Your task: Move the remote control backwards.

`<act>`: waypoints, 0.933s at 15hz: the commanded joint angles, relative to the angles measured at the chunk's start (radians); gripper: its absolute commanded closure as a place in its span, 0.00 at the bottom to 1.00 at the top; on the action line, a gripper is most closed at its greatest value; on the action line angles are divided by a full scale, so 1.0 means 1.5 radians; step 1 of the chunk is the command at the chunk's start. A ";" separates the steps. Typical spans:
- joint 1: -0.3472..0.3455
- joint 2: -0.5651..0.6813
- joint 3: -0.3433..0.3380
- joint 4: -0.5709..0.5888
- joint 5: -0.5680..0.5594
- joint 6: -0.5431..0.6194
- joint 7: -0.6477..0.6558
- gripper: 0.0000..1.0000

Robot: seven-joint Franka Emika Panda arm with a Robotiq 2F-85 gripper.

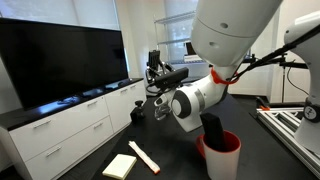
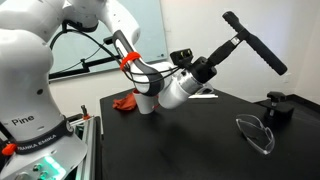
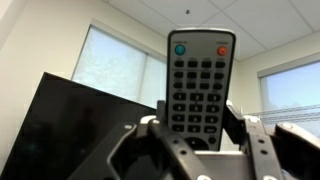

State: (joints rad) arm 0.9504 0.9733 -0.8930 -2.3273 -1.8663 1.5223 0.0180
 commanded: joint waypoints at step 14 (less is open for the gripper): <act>-0.433 -0.247 0.387 -0.035 -0.310 -0.224 -0.078 0.68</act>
State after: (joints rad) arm 0.4412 0.6393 -0.4421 -2.3748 -2.2621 1.2577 -0.0546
